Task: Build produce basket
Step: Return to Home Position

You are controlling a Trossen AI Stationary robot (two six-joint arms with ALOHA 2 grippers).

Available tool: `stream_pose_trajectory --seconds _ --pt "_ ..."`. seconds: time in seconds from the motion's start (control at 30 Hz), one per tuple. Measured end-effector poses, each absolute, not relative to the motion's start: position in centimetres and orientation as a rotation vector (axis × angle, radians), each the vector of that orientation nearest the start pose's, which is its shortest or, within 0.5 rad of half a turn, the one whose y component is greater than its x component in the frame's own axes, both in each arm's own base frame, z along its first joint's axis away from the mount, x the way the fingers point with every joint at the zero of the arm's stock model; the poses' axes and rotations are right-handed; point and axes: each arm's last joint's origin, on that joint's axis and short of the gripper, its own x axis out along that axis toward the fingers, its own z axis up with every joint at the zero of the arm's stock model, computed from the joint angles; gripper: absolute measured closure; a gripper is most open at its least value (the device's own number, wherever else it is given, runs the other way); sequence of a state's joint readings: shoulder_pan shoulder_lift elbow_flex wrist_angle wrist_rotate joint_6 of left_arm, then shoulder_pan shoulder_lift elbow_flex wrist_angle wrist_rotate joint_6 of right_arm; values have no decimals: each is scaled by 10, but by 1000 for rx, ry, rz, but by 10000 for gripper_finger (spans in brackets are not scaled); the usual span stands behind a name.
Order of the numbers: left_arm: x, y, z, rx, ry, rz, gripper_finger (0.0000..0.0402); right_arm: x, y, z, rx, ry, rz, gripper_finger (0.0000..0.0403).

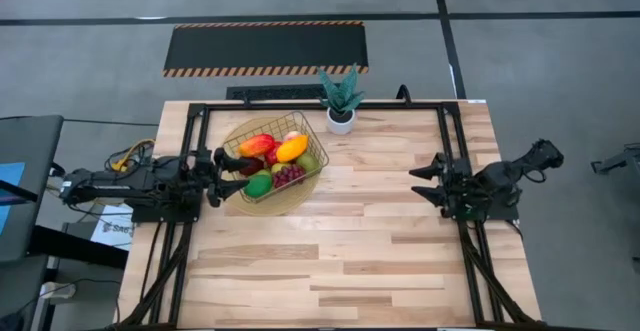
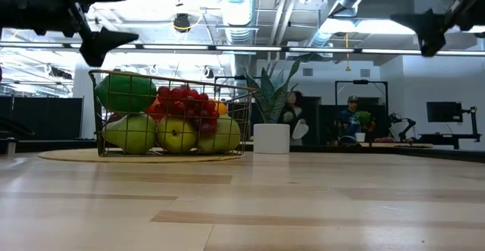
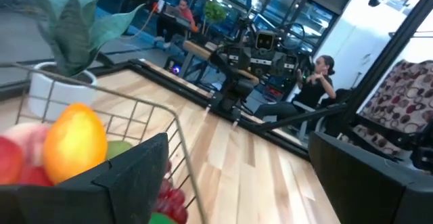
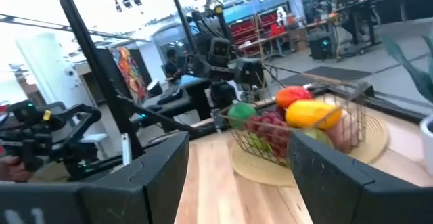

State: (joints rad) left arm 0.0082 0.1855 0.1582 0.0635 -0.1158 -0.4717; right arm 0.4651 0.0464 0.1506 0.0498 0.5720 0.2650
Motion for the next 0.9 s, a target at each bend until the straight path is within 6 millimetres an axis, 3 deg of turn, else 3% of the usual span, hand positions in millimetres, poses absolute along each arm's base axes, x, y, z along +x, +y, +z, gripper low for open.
stream_pose_trajectory --seconds 0.33,0.47,0.9 --pt "100 4 181 -458 -55 120 61 91 23 175 361 -114 -139 129" --pt "100 4 169 -467 -51 126 61 91 23 174 345 -105 -150 129" --pt "101 5 167 -407 -28 153 61 92 18 173 262 -96 -201 129"
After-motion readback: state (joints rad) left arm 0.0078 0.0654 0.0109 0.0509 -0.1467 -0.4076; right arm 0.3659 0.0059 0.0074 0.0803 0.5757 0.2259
